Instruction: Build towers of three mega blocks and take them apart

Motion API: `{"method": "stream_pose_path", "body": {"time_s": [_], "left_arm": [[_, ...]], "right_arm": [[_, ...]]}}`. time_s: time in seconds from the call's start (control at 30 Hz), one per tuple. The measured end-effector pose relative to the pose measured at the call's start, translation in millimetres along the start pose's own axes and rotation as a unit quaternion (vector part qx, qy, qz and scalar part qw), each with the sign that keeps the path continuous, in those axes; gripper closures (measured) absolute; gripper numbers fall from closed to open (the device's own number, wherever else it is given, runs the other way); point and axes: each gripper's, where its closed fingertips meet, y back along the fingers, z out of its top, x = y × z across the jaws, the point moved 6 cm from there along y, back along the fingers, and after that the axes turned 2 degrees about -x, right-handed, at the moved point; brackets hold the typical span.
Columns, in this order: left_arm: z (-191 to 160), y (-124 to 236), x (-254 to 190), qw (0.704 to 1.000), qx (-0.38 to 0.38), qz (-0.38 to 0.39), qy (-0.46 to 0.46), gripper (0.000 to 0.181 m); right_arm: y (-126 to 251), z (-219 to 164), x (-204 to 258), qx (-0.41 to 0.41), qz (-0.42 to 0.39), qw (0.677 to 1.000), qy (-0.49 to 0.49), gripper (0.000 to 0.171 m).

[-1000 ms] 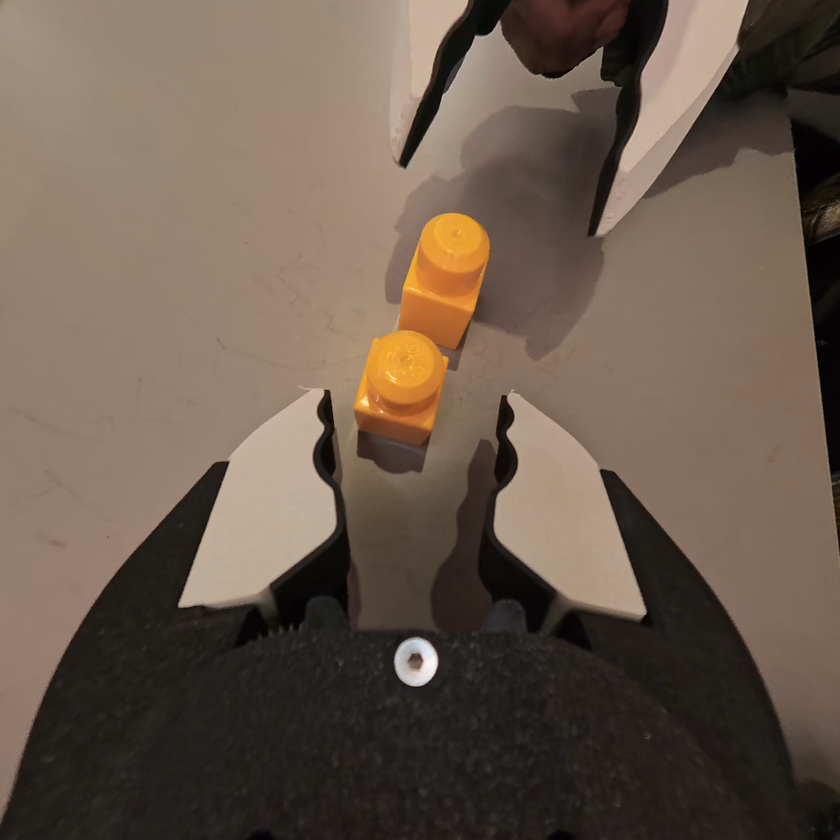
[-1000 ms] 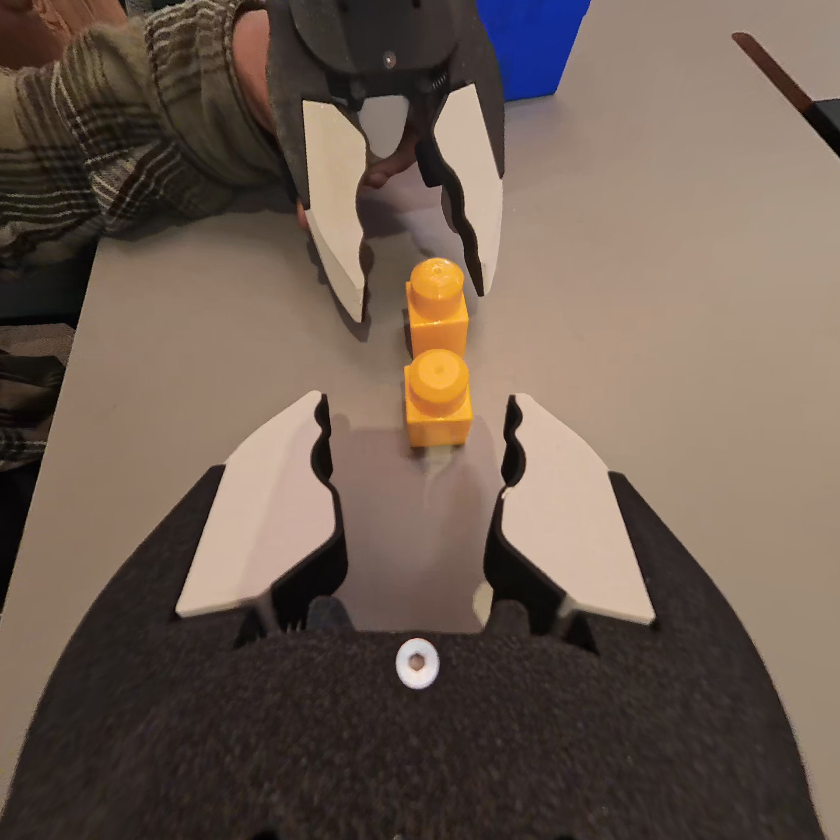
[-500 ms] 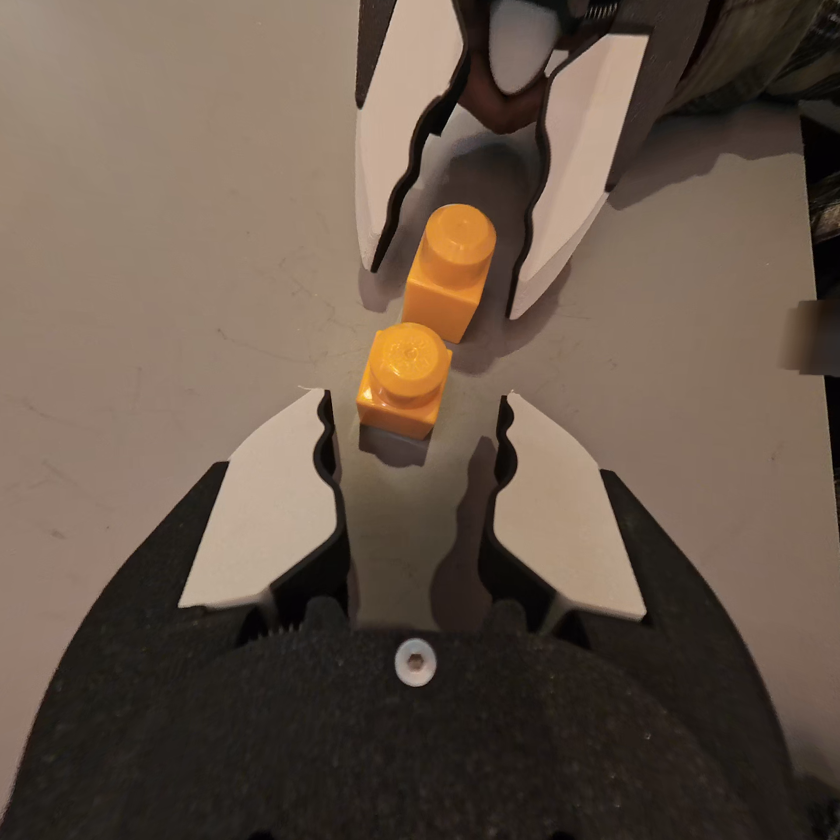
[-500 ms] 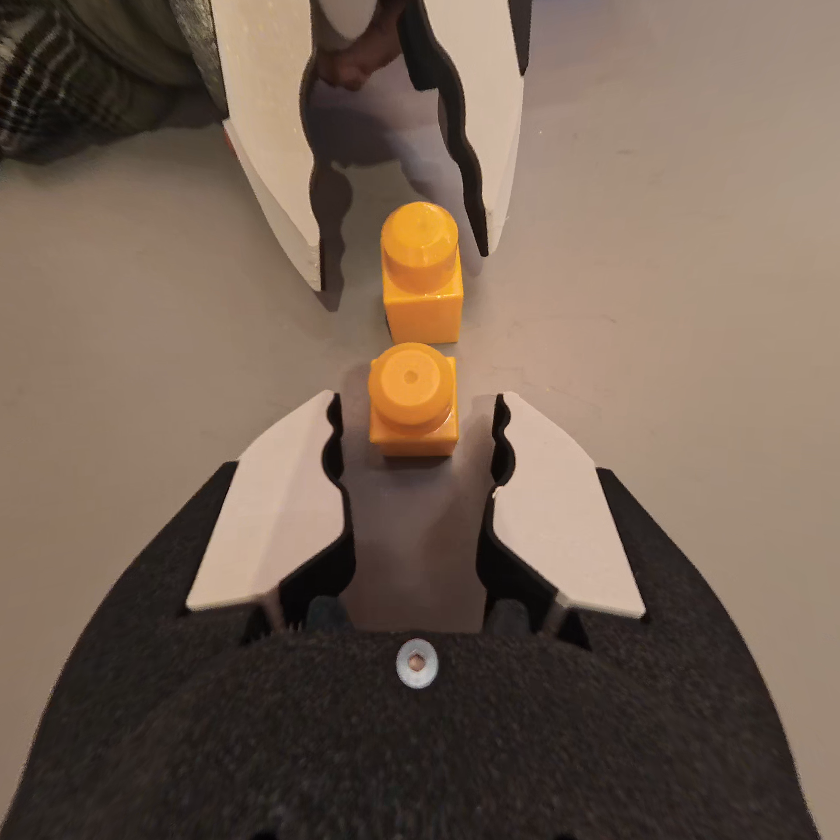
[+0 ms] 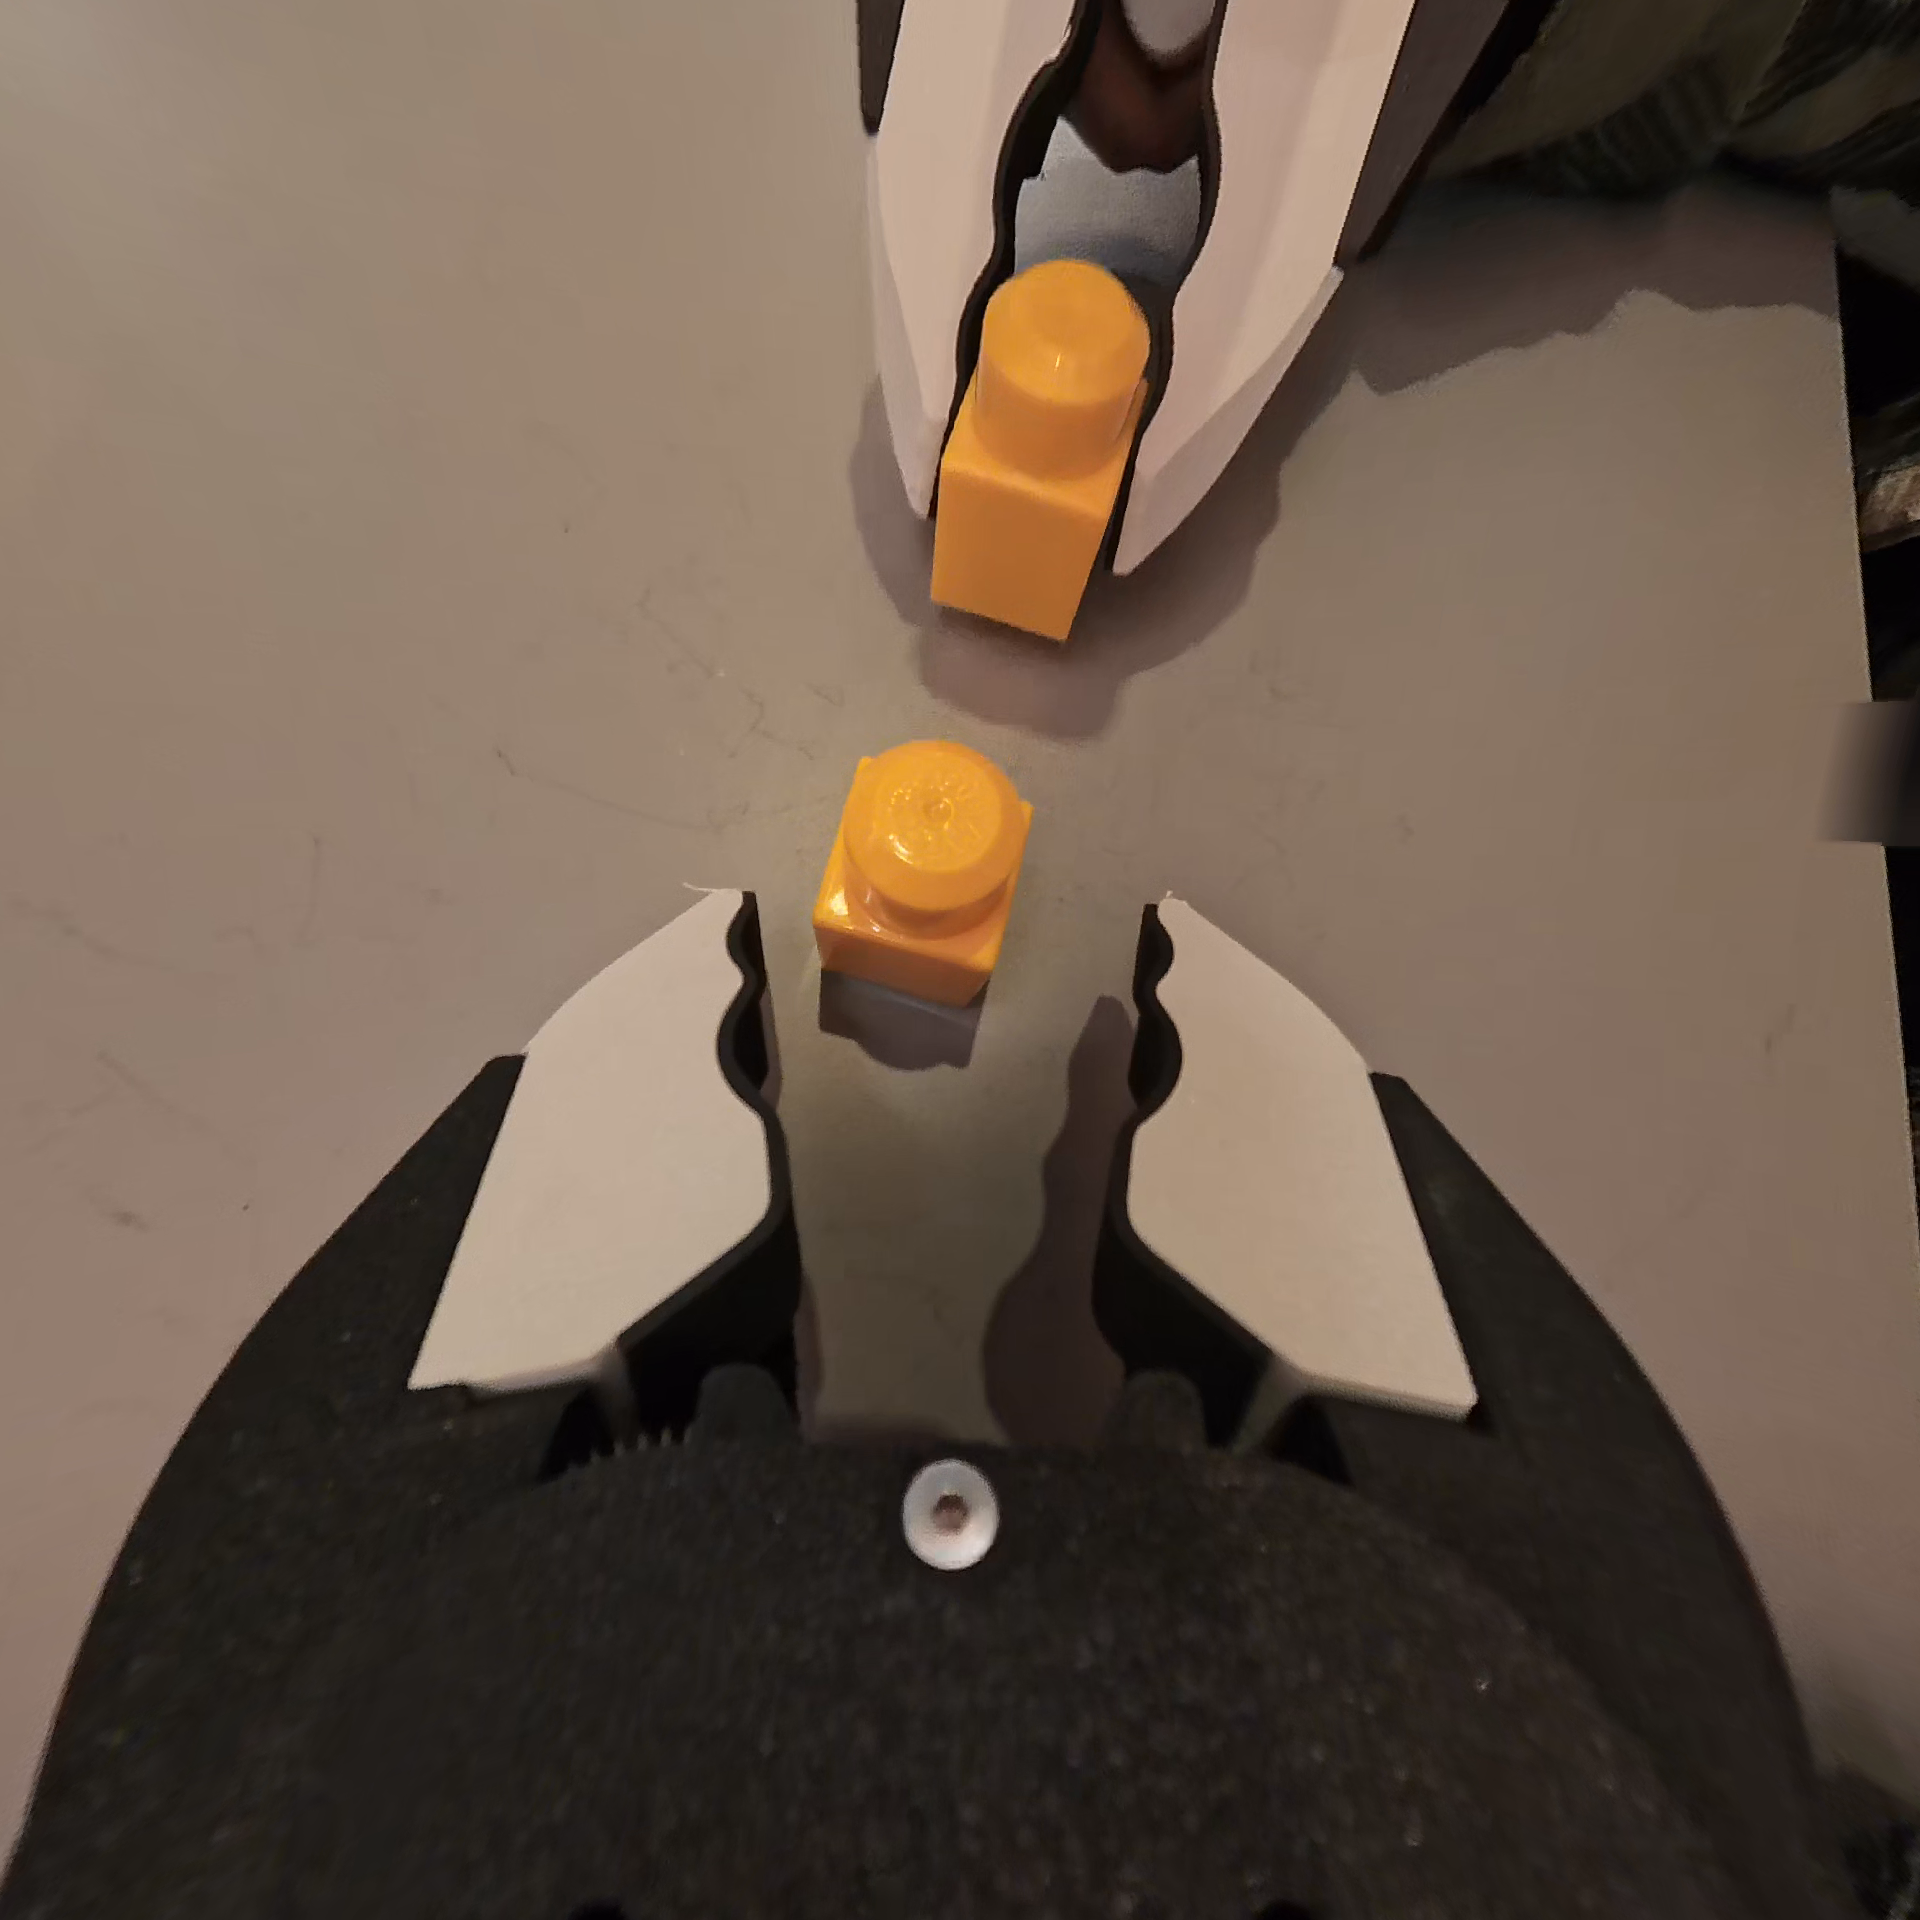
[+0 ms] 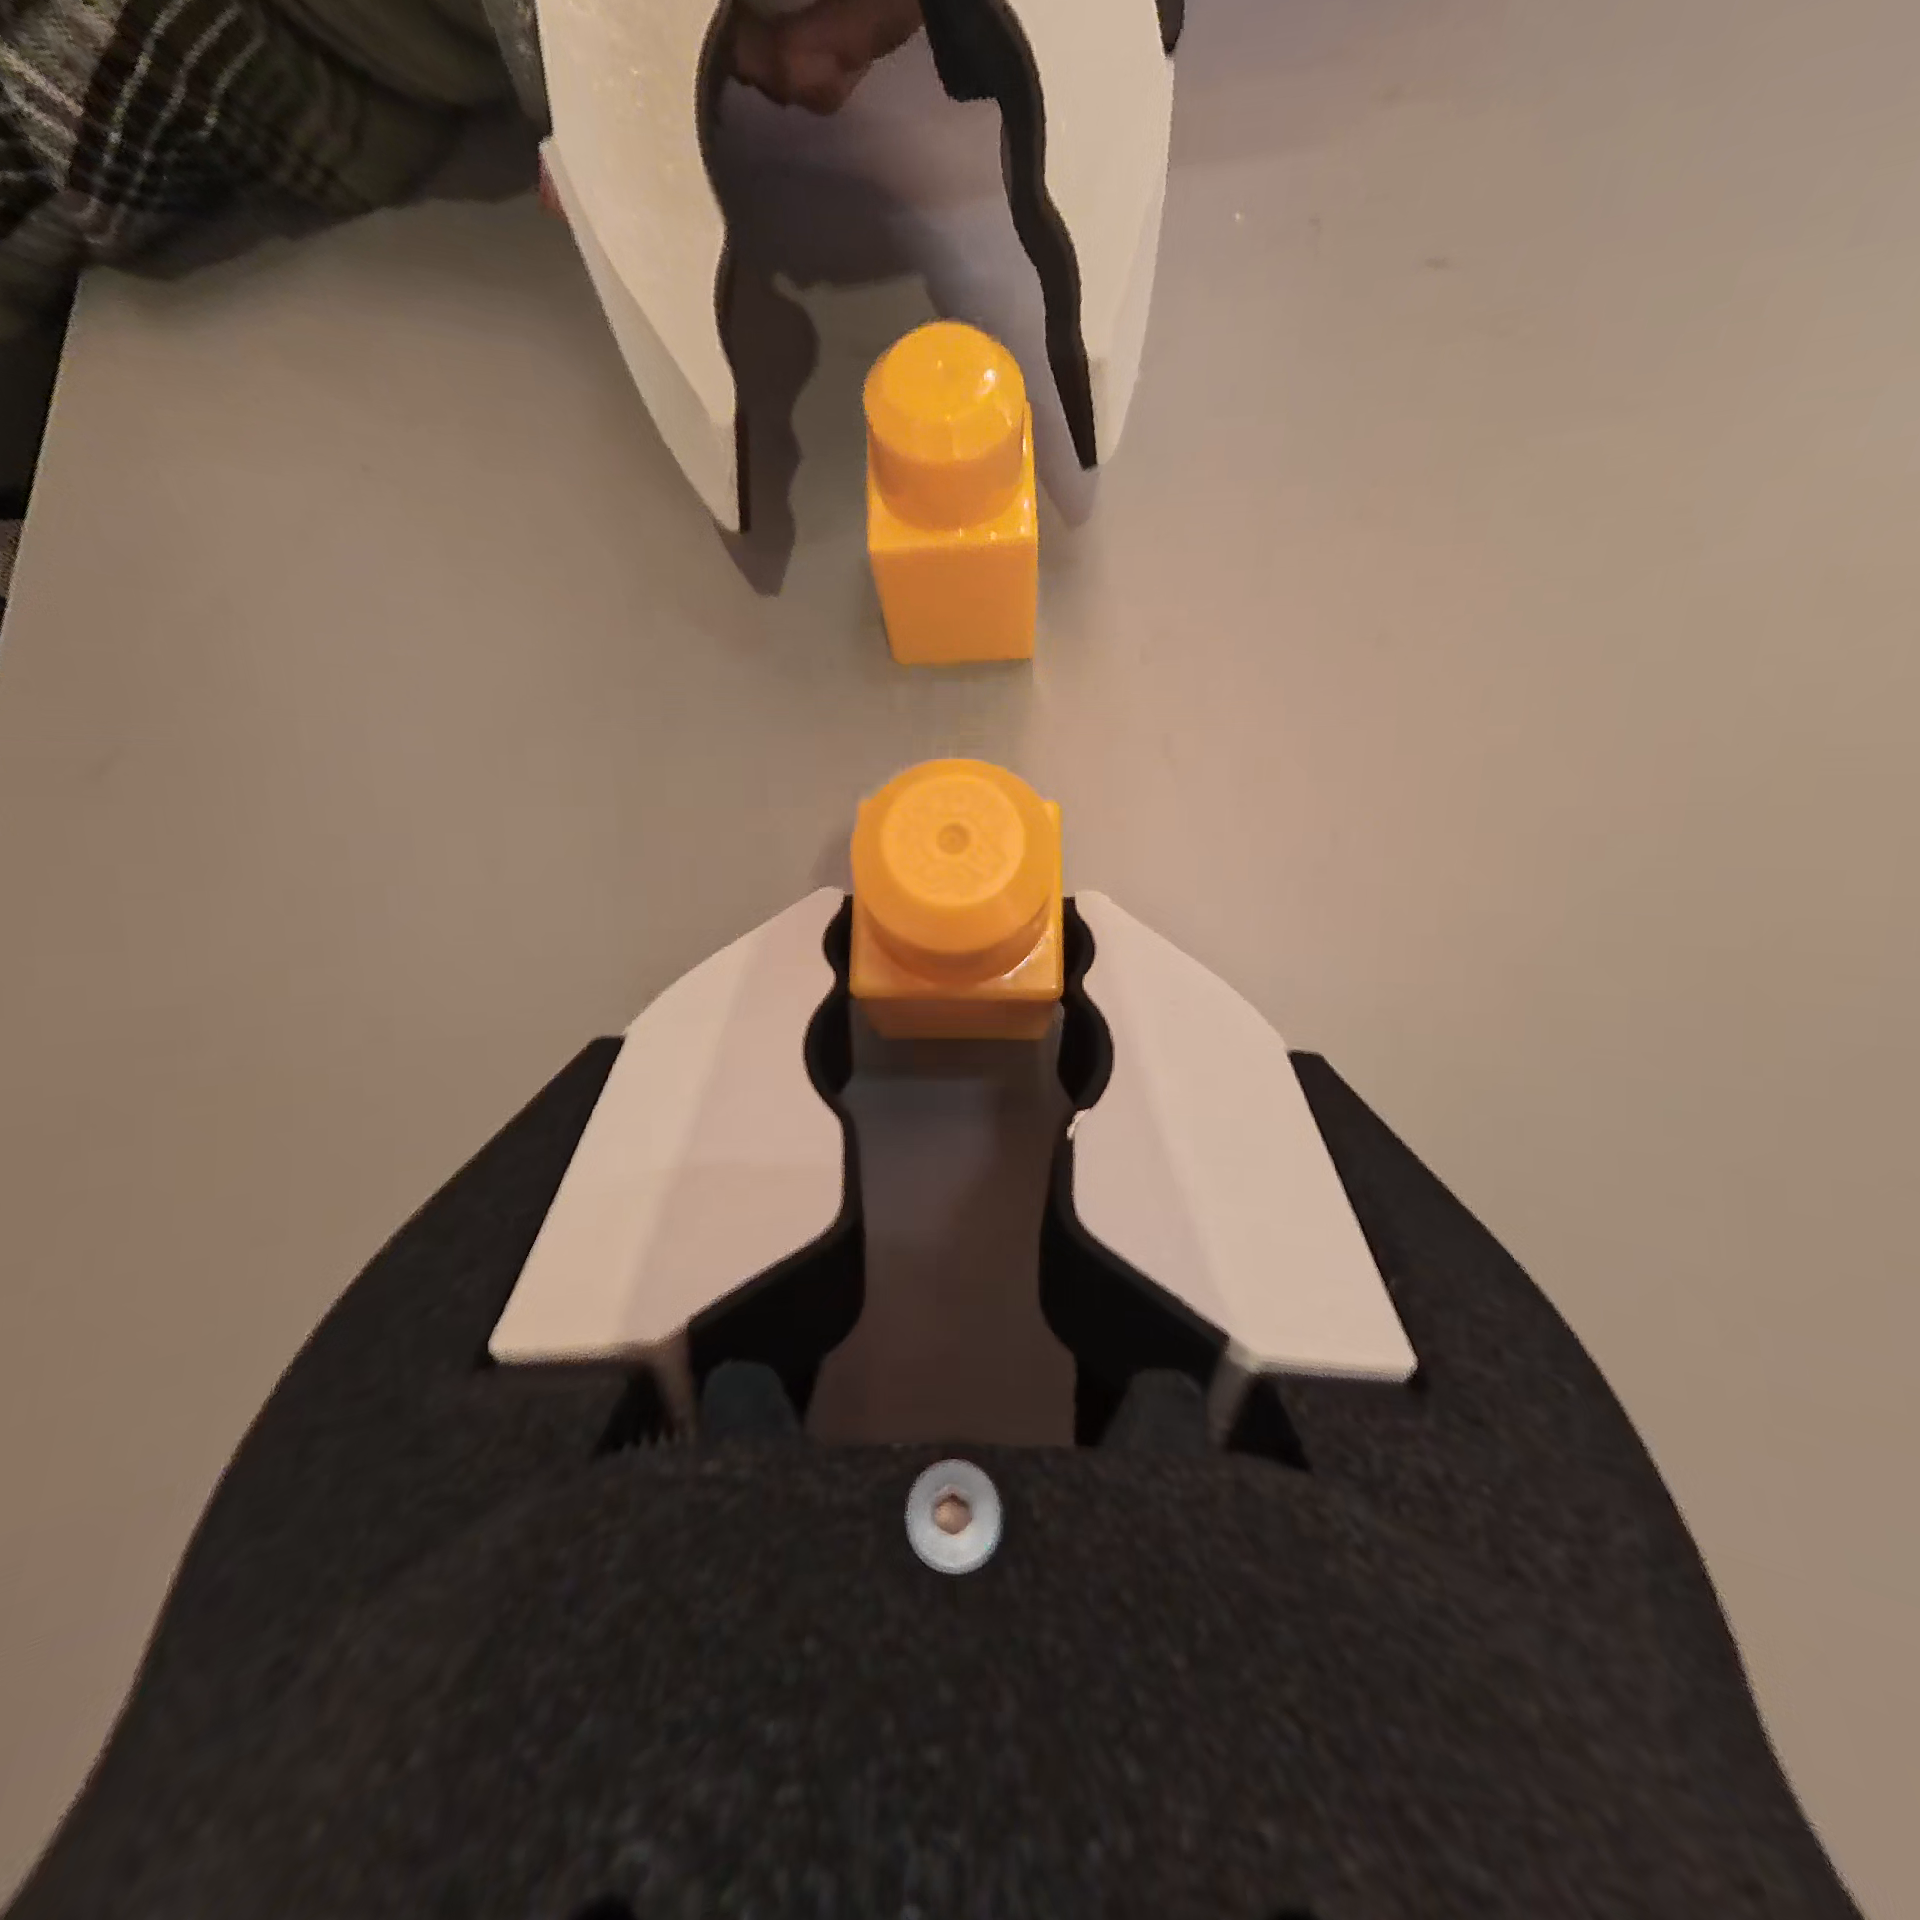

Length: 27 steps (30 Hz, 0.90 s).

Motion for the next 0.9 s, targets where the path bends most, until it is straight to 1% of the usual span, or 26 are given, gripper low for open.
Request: {"method": "stream_pose_path", "body": {"time_s": [0.2, 0.33, 0.43, 0.47, 0.5, 0.57, 0.67, 0.77, 0.83, 0.9], "left_arm": [[0, -1, 0, 1.0, 0.0, 0.0, 0.0, 0.114], [0, -3, 0, 1.0, 0.004, -0.001, 0.0, 0.114], [-2, -5, 1, 1.0, 0.009, -0.002, 0.002, 0.116], [-2, -6, 2, 1.0, 0.012, -0.001, 0.002, 0.118], [-3, -7, 3, 1.0, 0.017, 0.001, 0.001, 0.12], [-5, -10, 3, 1.0, 0.025, 0.0, 0.002, 0.123], [-5, -12, 5, 0.999, 0.032, 0.0, 0.002, 0.135], [-3, -12, 8, 0.999, 0.029, 0.01, 0.007, 0.144], [0, -12, 8, 1.0, 0.024, 0.012, 0.006, 0.145], [9, -10, 6, 1.0, 0.002, 0.009, 0.008, 0.145]], "right_arm": [[18, -20, -5, 0.005, -0.005, 1.0, -0.016, 0.135], [17, -30, -5, 0.009, 0.001, 1.0, -0.02, 0.135], [18, -31, -7, -0.004, 0.003, 1.0, -0.024, 0.135], [18, -32, -7, -0.005, 0.001, 1.0, -0.024, 0.132], [19, -32, -9, -0.005, -0.004, 1.0, -0.025, 0.119], [21, -32, -9, -0.011, -0.01, 1.0, -0.024, 0.106], [30, -30, -9, -0.021, -0.025, 0.999, -0.027, 0.095], [41, -30, -6, -0.036, -0.037, 0.998, -0.03, 0.094], [51, -30, -3, -0.049, -0.043, 0.997, -0.033, 0.095], [61, -32, 0, -0.062, -0.051, 0.996, -0.037, 0.097]]}}
